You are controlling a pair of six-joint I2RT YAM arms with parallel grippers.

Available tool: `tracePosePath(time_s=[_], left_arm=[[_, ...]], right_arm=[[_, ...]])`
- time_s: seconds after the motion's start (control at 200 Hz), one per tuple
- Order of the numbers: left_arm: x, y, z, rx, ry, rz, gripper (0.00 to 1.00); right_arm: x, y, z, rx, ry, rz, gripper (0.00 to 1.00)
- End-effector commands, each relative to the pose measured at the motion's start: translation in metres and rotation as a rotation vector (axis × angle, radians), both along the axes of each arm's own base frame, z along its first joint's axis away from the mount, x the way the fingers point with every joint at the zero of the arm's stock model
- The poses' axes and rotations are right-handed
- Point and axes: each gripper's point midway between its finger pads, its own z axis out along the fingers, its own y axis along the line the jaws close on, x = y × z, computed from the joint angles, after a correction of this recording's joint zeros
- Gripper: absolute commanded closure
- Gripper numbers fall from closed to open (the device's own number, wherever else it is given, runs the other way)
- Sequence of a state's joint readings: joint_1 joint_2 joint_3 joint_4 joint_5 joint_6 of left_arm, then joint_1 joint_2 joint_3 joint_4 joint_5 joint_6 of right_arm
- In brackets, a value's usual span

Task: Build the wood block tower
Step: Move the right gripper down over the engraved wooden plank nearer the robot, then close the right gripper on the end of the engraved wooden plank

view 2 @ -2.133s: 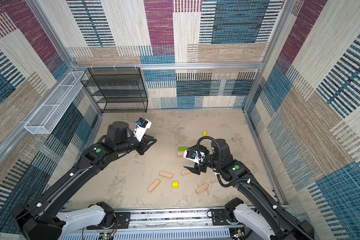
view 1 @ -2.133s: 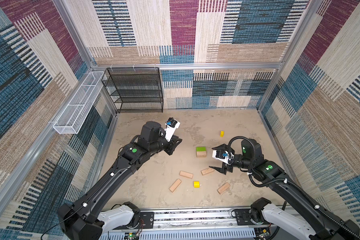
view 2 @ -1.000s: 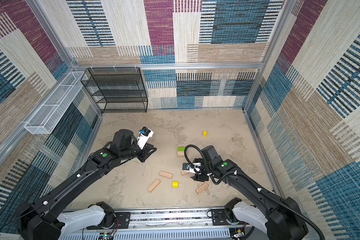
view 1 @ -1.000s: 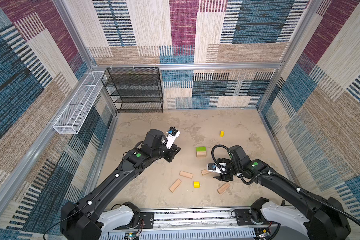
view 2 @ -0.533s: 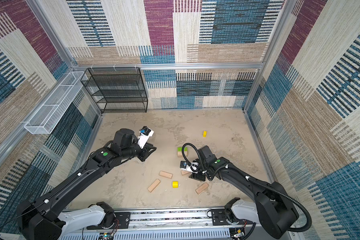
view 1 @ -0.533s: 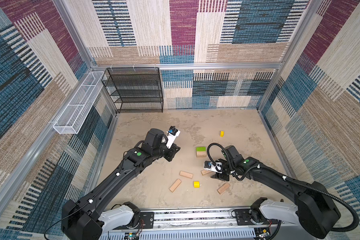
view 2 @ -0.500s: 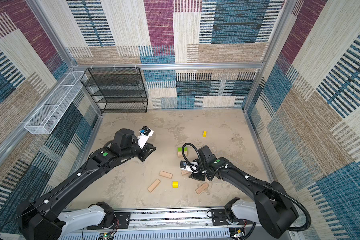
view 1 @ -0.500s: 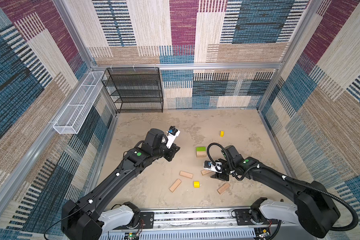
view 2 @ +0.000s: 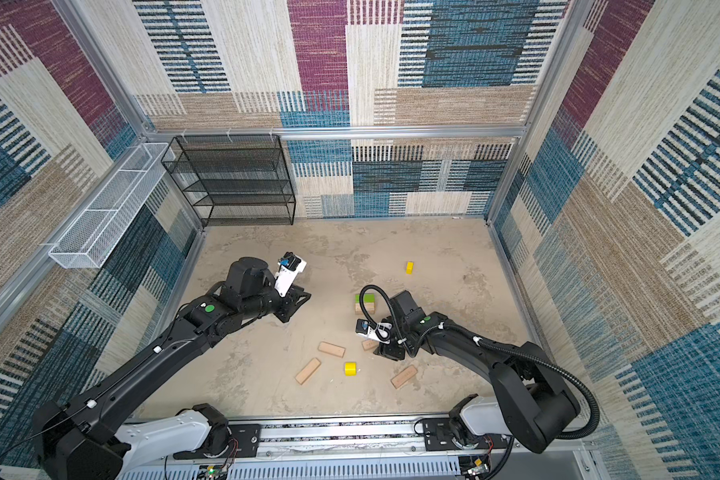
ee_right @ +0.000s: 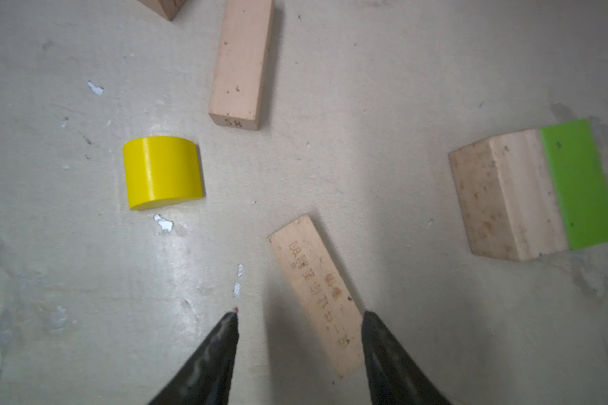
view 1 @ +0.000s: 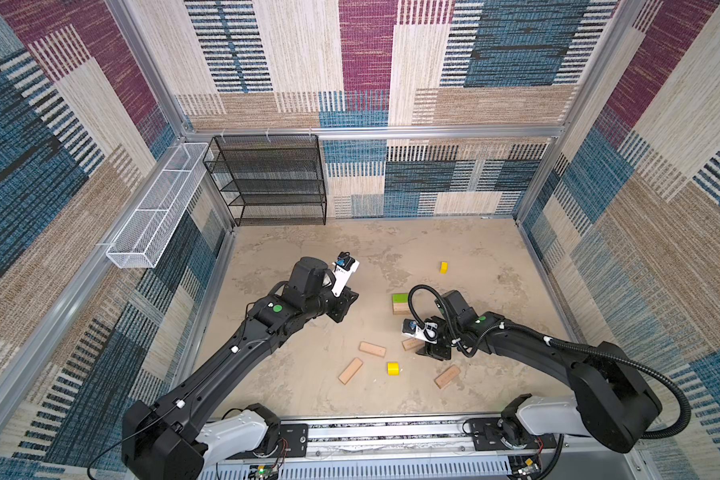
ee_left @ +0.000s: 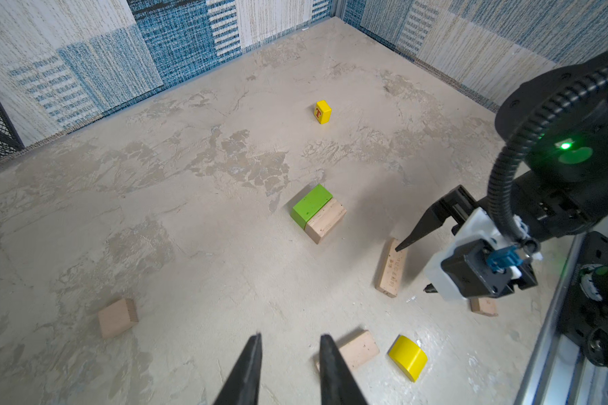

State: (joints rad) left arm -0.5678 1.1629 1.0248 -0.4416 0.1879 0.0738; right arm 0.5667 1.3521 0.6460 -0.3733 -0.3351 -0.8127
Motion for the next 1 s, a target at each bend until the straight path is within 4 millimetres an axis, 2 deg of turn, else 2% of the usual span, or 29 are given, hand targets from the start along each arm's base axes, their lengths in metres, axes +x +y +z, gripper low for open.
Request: tracePosePath(time_s=[0.0,0.481,0.816,0.992], left_arm=[[0.0,0.0,0.002,0.008,-0.005,-0.01,0.68],[0.0,0.0,0.001,0.017,0.005,-0.011,0.68],[-0.001,-0.002,0.004,0.001,0.003,-0.021,0.68],[-0.002,0.001,0.006,0.006,-0.012,-0.01,0.68]], right_arm=[[0.01,0.009,0.003,0.027,-0.029,-0.003,0.38],[0.002,0.02,-0.024,-0.031,0.041,0.032,0.35],[-0.009,0.02,-0.022,-0.021,0.094,0.032,0.46],[-0.012,0.014,-0.024,-0.048,0.095,0.032,0.47]])
